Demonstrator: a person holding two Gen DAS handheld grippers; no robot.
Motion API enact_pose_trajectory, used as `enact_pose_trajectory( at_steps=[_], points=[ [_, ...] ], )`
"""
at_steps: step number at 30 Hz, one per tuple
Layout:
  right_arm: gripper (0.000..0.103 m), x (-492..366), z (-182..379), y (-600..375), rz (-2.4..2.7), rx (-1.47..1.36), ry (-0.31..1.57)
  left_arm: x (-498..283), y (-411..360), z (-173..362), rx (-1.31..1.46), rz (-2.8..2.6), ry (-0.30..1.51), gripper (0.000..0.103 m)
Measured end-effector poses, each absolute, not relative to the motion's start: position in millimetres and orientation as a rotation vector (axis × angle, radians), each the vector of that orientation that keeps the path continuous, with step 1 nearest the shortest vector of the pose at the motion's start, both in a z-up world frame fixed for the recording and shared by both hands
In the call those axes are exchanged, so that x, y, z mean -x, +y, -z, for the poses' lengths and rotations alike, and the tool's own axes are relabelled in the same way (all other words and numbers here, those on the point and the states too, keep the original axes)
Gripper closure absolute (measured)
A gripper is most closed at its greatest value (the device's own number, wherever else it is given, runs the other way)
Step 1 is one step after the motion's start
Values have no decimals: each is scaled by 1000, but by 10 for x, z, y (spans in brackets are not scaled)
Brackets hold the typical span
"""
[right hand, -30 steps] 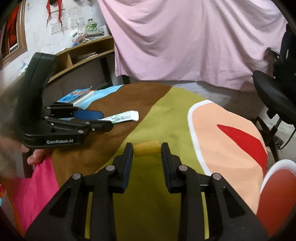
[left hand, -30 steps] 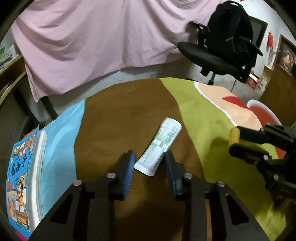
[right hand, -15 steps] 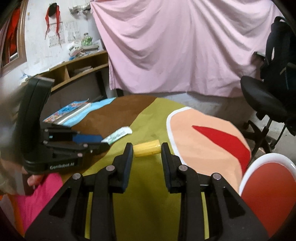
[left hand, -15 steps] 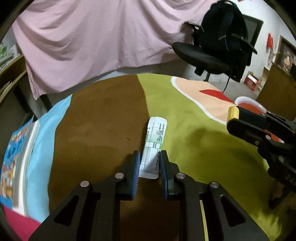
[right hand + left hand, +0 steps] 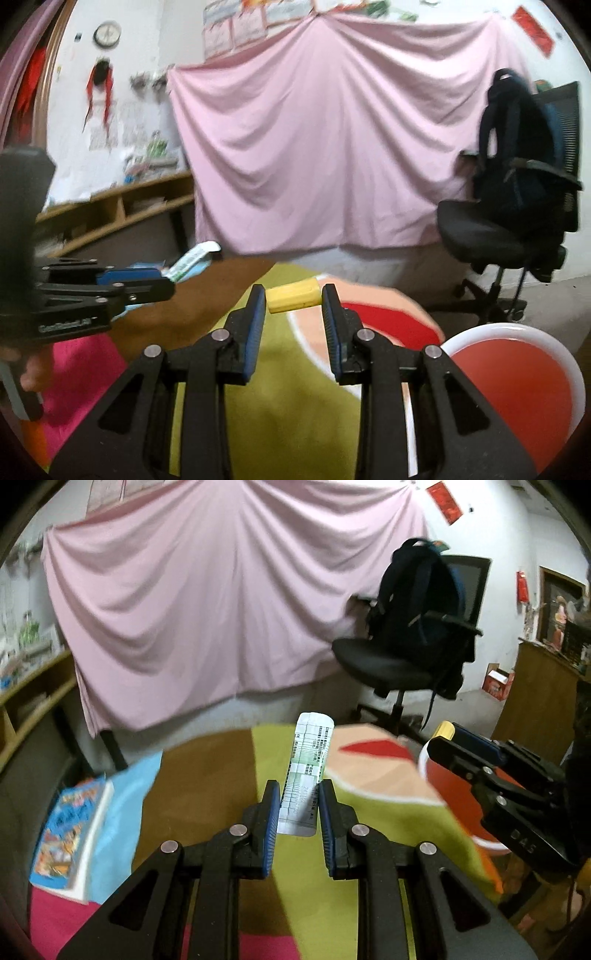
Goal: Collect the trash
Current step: 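Carry the white strip and yellow cylinder over the bucket and open both tools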
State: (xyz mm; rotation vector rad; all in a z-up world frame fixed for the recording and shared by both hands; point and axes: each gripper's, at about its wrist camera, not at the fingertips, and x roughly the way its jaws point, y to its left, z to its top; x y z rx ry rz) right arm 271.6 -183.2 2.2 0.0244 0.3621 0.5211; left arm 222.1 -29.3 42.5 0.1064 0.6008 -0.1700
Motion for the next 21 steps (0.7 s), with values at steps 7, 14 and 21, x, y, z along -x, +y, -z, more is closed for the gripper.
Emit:
enact_pose_trajectory(
  at_steps=[7,14,21],
  points=[
    [45,-2541,-279,-2251,-410,-94,230,-2082,-636,-662,-147,210,518,85],
    [44,-2431,-418,-2715,-321,-151,167,-2020,-1029,-741,-167,285,485,85],
    [44,-2382,-456,-3145,-249,-198,151,-2053,-1481,-724,-187,365,469,85]
  ],
)
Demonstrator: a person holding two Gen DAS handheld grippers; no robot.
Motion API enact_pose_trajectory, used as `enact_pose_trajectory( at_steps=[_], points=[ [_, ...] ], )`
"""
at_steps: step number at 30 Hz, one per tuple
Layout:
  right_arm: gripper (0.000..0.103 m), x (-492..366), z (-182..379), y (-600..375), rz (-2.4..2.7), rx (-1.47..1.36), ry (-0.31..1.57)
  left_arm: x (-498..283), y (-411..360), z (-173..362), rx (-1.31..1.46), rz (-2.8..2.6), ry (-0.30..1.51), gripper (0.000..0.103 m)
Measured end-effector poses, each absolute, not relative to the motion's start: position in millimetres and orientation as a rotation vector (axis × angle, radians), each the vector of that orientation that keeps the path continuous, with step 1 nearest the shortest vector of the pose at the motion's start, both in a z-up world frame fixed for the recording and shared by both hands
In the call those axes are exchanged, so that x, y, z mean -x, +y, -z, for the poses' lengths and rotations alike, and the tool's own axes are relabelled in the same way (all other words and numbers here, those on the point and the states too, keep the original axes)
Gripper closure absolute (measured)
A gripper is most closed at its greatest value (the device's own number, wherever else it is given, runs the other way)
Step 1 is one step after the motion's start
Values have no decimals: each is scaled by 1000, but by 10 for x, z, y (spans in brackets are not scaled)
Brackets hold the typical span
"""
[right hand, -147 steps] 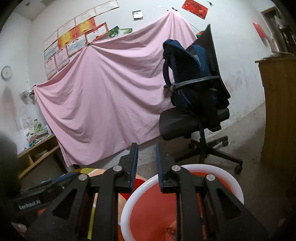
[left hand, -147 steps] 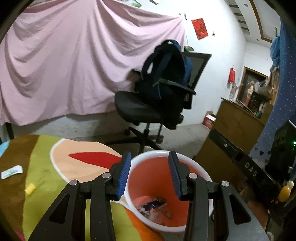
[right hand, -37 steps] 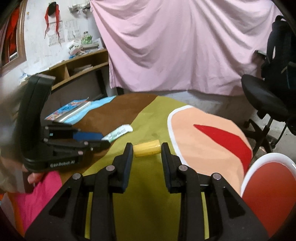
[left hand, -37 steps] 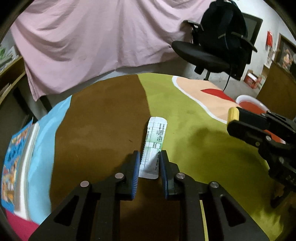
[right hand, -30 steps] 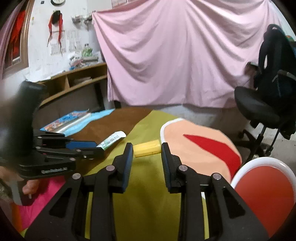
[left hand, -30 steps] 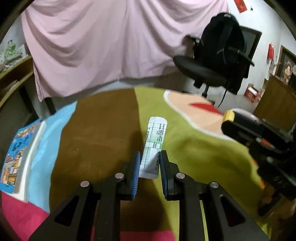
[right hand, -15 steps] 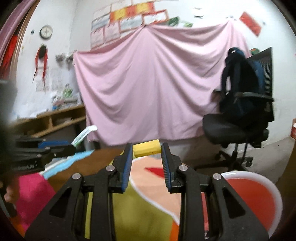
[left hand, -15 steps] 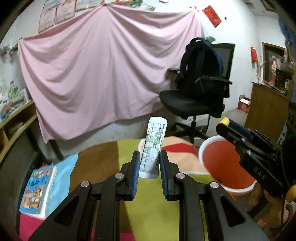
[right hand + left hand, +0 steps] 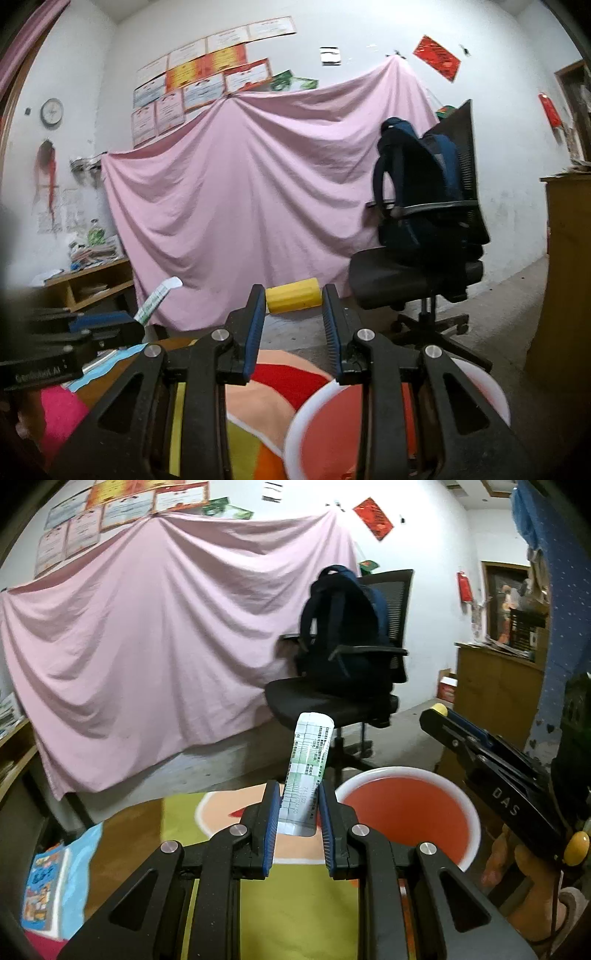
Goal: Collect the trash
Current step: 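Carry the white strip and yellow cylinder over the bucket and open both tools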
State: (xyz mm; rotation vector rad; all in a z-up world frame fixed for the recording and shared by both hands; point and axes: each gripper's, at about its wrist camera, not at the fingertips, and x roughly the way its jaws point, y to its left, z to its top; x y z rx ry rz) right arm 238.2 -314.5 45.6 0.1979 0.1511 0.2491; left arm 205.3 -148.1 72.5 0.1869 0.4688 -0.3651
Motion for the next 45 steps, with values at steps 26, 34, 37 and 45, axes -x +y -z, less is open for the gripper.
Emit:
enact_pose_trajectory(
  at_steps=[26,34,37,45],
  points=[
    [44,-2463,-278,-3711,-144,-323,261,-2466,-2027,-526,-120,512,582,85],
    [43,-2510,-230,-3746,-115,-332,298,-2599,-2044,-491,-70,544,644,85],
    [41,-2532,-206,-3791,-105,-347,312,-2616,-2058,-485,-78,545,645,85],
    [35,-2545,-181,-3859,-92,-374,320,-2653,-2060,-439,-60,557,666,84]
  ],
)
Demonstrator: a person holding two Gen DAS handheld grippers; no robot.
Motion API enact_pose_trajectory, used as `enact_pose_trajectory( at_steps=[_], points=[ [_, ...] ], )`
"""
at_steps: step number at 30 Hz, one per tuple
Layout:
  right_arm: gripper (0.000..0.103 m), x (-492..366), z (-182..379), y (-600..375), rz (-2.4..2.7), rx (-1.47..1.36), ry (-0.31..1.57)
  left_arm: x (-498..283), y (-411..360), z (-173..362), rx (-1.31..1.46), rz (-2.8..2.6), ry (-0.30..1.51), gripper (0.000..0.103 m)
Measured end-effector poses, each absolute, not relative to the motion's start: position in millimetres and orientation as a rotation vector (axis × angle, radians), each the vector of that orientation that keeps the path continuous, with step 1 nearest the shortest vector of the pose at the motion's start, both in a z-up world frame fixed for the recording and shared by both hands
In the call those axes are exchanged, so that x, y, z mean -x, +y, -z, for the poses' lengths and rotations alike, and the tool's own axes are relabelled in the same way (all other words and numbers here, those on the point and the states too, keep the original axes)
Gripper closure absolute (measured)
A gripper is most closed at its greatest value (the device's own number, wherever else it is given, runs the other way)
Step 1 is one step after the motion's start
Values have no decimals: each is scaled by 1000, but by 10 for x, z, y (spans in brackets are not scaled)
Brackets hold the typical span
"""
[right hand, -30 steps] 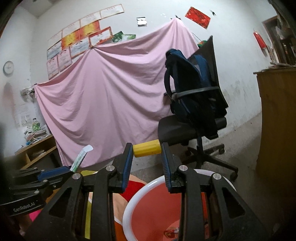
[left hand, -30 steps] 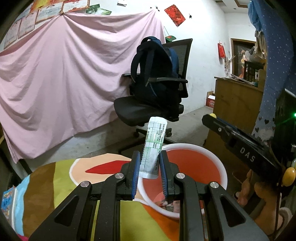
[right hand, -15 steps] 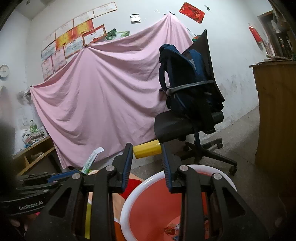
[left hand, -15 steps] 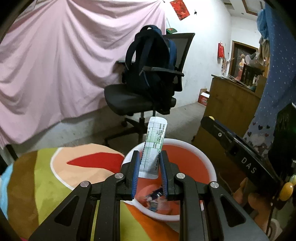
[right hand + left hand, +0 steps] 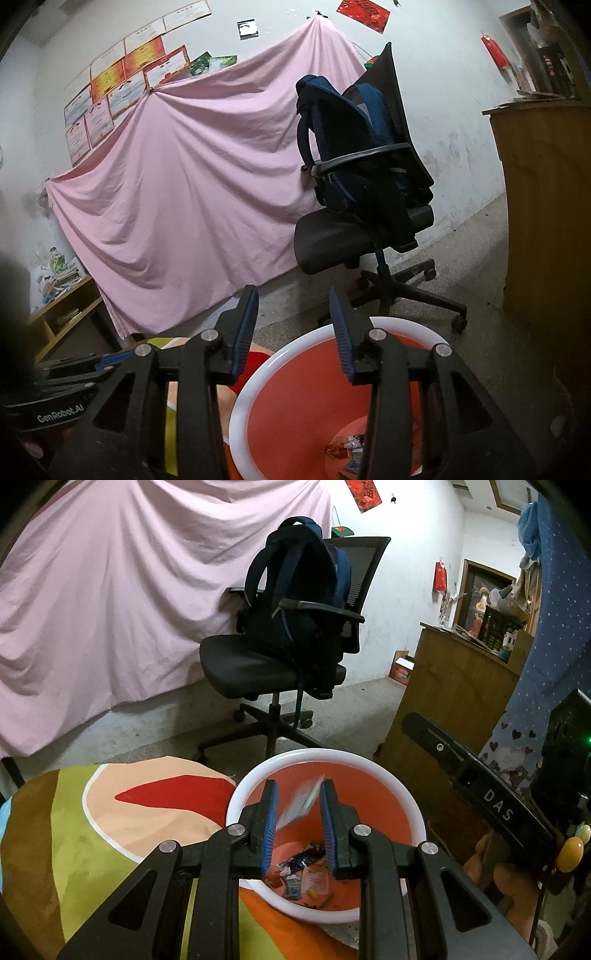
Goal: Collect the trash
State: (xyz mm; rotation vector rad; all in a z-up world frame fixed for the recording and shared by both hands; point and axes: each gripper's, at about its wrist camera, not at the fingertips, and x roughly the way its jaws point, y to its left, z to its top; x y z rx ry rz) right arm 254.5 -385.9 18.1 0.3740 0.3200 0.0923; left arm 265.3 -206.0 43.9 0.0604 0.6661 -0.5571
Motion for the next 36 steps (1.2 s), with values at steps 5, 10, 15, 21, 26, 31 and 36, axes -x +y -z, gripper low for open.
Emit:
enact_pose_trajectory(
  at_steps=[5,10,15,21,26,31,36],
  points=[
    [32,-2543,-174,-3863,-93,-375,320,-2667,-2054,-421,-55,553,672,84],
    [30,-2539,-175,-3859,-97,-376,319,-2675,-2021,-422,-39,537,670,79],
    [29,-2546,-170,-3845,-101,-371,319,-2665,-1965,-453,-19,519,655,74],
    [27,-2547,-179,-3808,-103,-362,316,-2649,-1897,-502,-13,494,639,74],
    [24,-2551,-179,-3787,-105,-352,318,-2617,-1840,-506,-16,470,635,74],
    [17,-2552,-184,-3771,-100,-346,318,-2575,-1735,-506,-13,437,625,68],
    [6,-2536,-204,-3714,-102,-325,310,-2519,-1602,-532,-8,400,607,67]
  ],
)
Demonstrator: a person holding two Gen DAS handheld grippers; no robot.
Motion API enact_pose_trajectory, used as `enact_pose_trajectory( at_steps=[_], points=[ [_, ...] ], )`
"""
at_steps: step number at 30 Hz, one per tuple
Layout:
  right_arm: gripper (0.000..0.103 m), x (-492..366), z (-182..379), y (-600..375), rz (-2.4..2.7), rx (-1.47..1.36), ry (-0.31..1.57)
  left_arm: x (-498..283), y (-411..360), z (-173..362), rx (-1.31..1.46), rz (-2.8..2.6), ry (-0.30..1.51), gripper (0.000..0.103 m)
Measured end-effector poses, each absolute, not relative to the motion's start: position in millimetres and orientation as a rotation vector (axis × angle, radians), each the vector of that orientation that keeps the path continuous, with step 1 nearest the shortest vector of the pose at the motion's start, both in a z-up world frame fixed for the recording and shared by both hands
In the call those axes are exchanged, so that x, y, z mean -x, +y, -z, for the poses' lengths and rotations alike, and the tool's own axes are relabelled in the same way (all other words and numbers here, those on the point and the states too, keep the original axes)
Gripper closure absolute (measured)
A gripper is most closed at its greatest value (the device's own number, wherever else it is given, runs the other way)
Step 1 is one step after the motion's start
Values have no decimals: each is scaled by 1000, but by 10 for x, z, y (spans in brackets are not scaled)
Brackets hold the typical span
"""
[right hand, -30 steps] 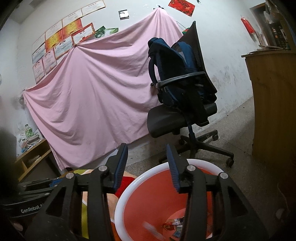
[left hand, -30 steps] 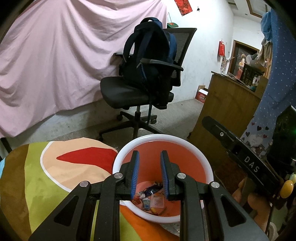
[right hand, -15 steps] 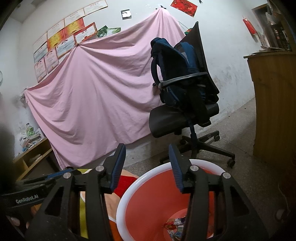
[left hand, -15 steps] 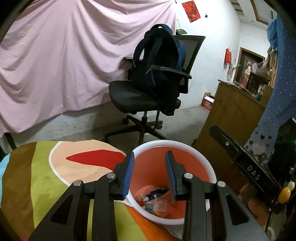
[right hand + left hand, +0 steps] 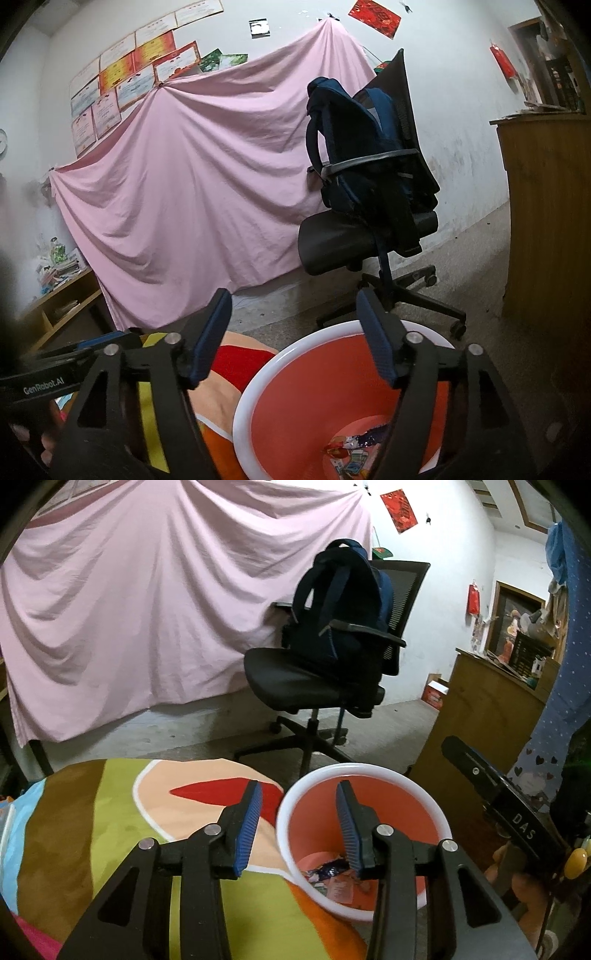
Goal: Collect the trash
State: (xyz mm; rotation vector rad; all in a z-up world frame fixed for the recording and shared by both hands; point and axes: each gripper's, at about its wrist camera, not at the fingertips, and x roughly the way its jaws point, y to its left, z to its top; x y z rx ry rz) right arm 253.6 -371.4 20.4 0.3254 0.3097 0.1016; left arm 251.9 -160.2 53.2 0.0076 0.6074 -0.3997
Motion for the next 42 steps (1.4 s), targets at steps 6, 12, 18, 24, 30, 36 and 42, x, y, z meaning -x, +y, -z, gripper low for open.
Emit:
enact_pose_trajectory(
  at_steps=[6,12,18,24,30,36,42],
  points=[
    [0,-2512,-229,-3625,-110,-302,303,-2430,-1443,-570,4,354,586,55],
    [0,-2456,-258,-3515,-104,-280,288,-2323,-1260,-610,22,309,562,41],
    [0,-2340,-294,-3405,-106,-255,244,-2194,-1027,-634,75,259,530,19],
    [0,-2158,-359,-3278,-124,-245,195,-1988,-850,-657,121,239,456,7],
    [0,-1985,-411,-3088,-128,-174,169,-1780,-739,-674,101,206,406,4],
    [0,-1817,-459,-2947,-137,-137,149,-1585,-621,-665,101,178,374,4],
    [0,-1654,-497,-2829,-144,-135,143,-1384,-485,-623,105,154,355,4]
  ],
)
